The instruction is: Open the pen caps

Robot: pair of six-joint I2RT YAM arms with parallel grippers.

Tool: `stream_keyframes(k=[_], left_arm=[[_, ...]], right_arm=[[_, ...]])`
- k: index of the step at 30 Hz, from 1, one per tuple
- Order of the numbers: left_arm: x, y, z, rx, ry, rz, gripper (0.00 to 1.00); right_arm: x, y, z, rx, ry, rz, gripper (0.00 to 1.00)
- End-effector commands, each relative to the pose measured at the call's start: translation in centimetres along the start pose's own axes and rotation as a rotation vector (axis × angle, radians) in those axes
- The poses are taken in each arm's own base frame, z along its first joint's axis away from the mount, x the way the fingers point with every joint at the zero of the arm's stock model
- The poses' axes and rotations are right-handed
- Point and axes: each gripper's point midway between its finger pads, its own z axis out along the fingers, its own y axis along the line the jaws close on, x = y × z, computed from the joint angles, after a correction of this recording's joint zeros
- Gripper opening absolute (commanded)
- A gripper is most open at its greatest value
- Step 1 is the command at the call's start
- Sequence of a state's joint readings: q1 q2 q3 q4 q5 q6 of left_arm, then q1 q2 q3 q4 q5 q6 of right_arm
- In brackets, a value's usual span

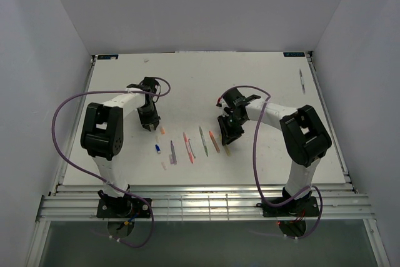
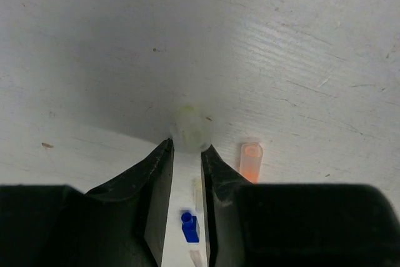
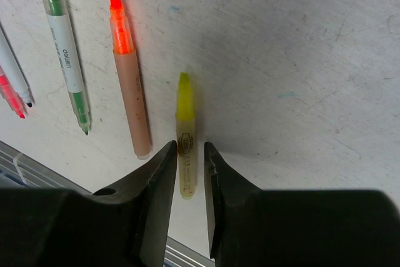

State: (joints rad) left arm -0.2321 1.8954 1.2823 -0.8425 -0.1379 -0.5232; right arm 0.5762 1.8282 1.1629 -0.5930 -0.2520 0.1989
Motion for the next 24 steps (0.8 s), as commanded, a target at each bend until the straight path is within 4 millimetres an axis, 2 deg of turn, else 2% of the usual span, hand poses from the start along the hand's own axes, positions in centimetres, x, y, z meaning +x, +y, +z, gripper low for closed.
stream_keyframes(k=[1, 6, 9, 15, 16, 19, 20, 23, 24], left_arm=[[0.5, -0.2, 0.6, 0.014, 0.015, 0.002, 0.36], [0.6, 0.1, 0.7, 0.007, 0.015, 0.009, 0.4], [0.6, 0.1, 0.5, 0.011, 0.005, 0.009, 0.41], [-0.2, -0.1, -0.9, 0.04, -0.034, 0.007, 0.45], [-0.3, -0.3, -1.2, 0.052, -0.038, 0.006, 0.46], [-0.9, -0.9, -2.5, 0.091, -0.067, 0.002, 0.46], [-1.0, -1.1, -2.9, 0.106, -0.071, 0.0, 0.47], [-1.8, -1.5, -4.4, 0.137, -0.109, -0.013, 0.47], [-2.0, -1.6, -4.8, 0.146, -0.118, -0.015, 0.47]], right_arm=[[-0.9, 0.2, 0.1, -0.014, -0.021, -0.009, 0.31], [-1.7, 0.6, -0.8, -0.01, -0.048, -0.007, 0.32], [-2.9, 1.0, -2.0, -0.011, -0.083, -0.009, 0.32], [-6.7, 2.0, -5.7, -0.005, -0.19, -0.022, 0.34], [-8.0, 2.0, -6.9, -0.001, -0.231, -0.022, 0.38], [-9.7, 1.4, -8.4, 0.009, -0.276, -0.001, 0.41], [-11.1, 1.0, -9.6, 0.011, -0.312, 0.01, 0.42], [-12.5, -0.8, -10.9, 0.033, -0.33, 0.053, 0.44], [-13.6, -1.2, -11.5, 0.038, -0.351, 0.062, 0.44]])
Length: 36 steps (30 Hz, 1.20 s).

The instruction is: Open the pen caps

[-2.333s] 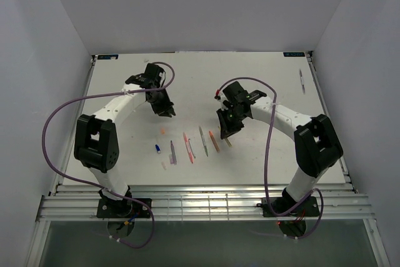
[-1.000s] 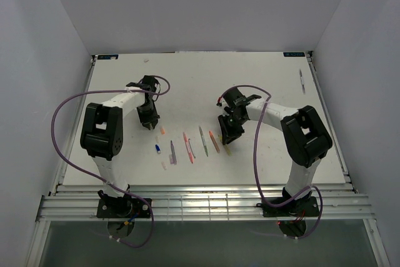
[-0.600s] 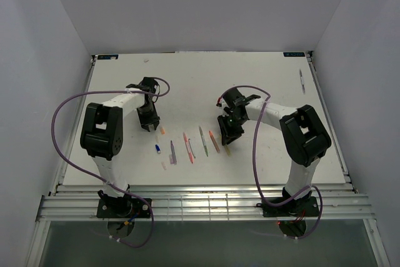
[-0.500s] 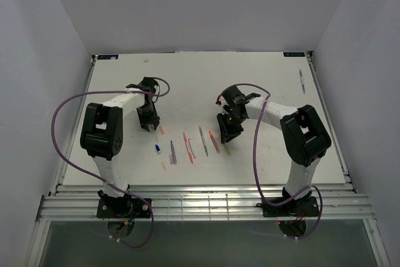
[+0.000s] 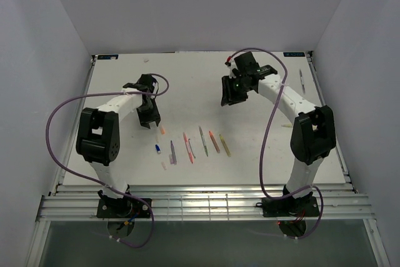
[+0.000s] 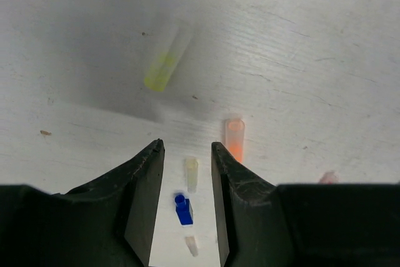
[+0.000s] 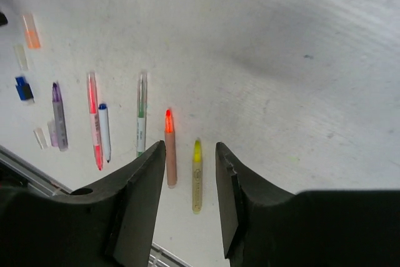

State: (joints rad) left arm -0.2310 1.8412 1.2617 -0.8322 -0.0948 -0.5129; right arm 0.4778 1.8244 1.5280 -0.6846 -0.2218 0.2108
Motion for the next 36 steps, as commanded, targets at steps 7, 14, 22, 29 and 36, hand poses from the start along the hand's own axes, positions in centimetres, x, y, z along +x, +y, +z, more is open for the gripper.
stream_keyframes(k=[7, 14, 22, 29, 36], left_arm=[[-4.2, -3.0, -6.8, 0.177, -0.176, -0.024, 0.48], [-5.2, -3.2, -8.5, 0.209, -0.25, -0.007, 0.48], [-4.5, -4.9, -8.2, 0.332, -0.294, 0.015, 0.49], [-4.2, -6.1, -9.2, 0.418, -0.315, 0.039, 0.51], [-4.0, -6.9, -9.3, 0.457, -0.3, 0.041, 0.51]], right_arm=[[-8.1, -8.8, -4.2, 0.187, -0.174, 0.155, 0.56], [-10.0, -21.3, -7.3, 0.359, -0.279, 0.356, 0.66], [-10.2, -33.3, -10.5, 0.556, -0.358, 0.517, 0.86], [-8.6, -38.6, -9.9, 0.643, -0.328, 0.533, 0.87], [-7.3, -41.3, -8.5, 0.707, -0.276, 0.505, 0.86]])
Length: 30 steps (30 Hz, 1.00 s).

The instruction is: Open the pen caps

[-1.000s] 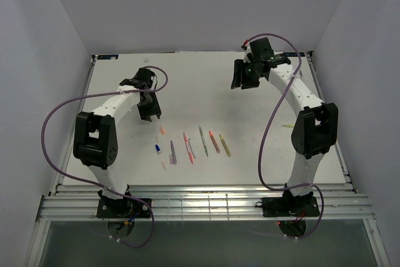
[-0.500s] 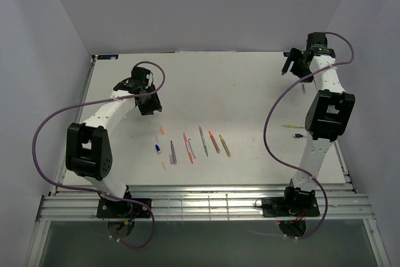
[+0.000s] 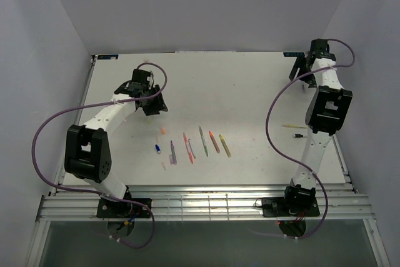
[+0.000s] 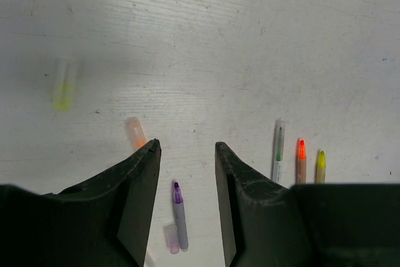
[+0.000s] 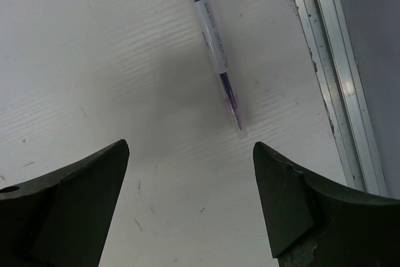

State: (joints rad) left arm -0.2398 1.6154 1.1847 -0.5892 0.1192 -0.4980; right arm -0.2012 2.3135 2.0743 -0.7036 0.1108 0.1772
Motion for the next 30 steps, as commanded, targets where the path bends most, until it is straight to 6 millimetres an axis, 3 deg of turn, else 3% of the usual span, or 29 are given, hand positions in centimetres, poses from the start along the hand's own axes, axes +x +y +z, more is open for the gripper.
stream_keyframes(k=[1, 11, 18, 27, 30], left_arm=[[-1.2, -2.1, -1.7, 0.086, -0.058, 0.017, 0.51], [-0.4, -2.3, -1.0, 0.102, -0.032, 0.011, 0.51], [-0.3, -2.2, -1.0, 0.1, -0.031, 0.011, 0.51], [-0.2, -2.3, -0.9, 0.106, -0.022, 0.009, 0.51], [-0.2, -2.3, -1.0, 0.102, -0.025, 0.009, 0.51]], right_arm=[[-1.6, -1.4, 0.2, 0.053, -0.055, -0.031, 0.86], [-1.3, -2.2, 2.9, 0.057, -0.047, -0.072, 0.85], [0.4, -2.5, 4.9, 0.03, 0.004, -0.068, 0.8], [3.2, -2.5, 6.6, 0.015, 0.082, -0.078, 0.66], [4.4, -2.7, 7.2, 0.017, 0.117, -0.082, 0.58]])
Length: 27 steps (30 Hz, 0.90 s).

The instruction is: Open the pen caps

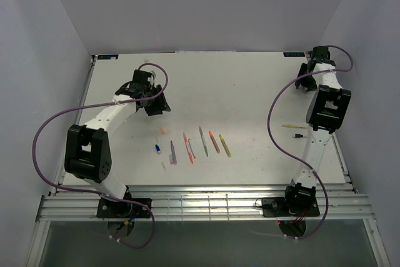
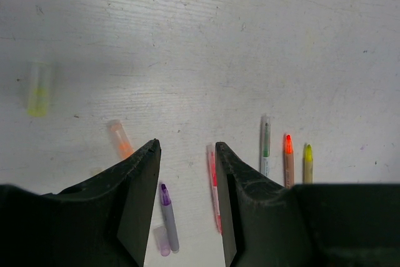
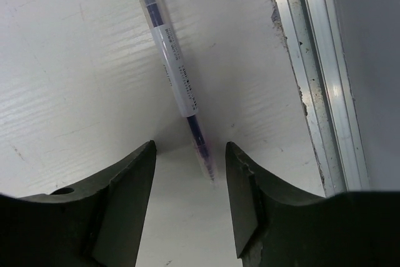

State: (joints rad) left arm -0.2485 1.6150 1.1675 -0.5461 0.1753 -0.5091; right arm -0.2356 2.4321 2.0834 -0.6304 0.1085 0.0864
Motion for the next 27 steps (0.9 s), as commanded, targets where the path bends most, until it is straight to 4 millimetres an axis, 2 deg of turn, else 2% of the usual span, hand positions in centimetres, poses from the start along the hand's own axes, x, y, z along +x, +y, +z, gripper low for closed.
stream_keyframes(k=[1, 7, 12, 16, 18, 19, 22, 23, 25, 26, 27], left_arm=[[-0.6, -1.0, -1.4, 0.036, -0.034, 0.012, 0.51], [-0.2, -1.1, -1.8, 0.039, -0.024, 0.008, 0.51], [-0.1, -1.5, -2.8, 0.055, -0.021, 0.0, 0.51], [-0.1, -1.9, -3.8, 0.059, -0.019, -0.002, 0.51], [0.1, -2.0, -4.3, 0.055, -0.008, -0.009, 0.51], [0.4, -1.9, -4.4, 0.048, 0.004, -0.016, 0.51], [0.8, -2.1, -5.0, 0.053, 0.013, -0.046, 0.51], [0.9, -2.2, -5.1, 0.056, 0.017, -0.054, 0.51], [1.2, -2.9, -5.3, 0.088, 0.033, -0.094, 0.51], [1.3, -3.3, -5.4, 0.107, 0.044, -0.109, 0.51], [1.3, -4.0, -5.5, 0.13, 0.055, -0.144, 0.51]], right_arm=[[3.0, 0.1, 2.2, -0.012, 0.09, -0.021, 0.53], [3.7, 0.2, 2.8, -0.02, 0.11, -0.029, 0.31], [3.9, 1.0, 2.9, -0.063, 0.121, -0.024, 0.22], [4.6, 1.8, 3.0, -0.09, 0.159, -0.015, 0.08], [4.0, 2.7, 2.2, -0.095, 0.147, -0.012, 0.08], [3.5, 3.6, 1.5, -0.118, 0.133, -0.013, 0.08], [0.5, 6.6, -2.2, -0.163, 0.052, -0.011, 0.08], [-1.0, 7.6, -4.6, -0.183, 0.008, -0.003, 0.08], [-1.5, 11.1, -7.6, -0.249, -0.018, -0.018, 0.08], [-1.8, 12.2, -10.1, -0.274, -0.043, -0.03, 0.08], [-1.2, 14.6, -12.0, -0.327, -0.044, -0.059, 0.08]])
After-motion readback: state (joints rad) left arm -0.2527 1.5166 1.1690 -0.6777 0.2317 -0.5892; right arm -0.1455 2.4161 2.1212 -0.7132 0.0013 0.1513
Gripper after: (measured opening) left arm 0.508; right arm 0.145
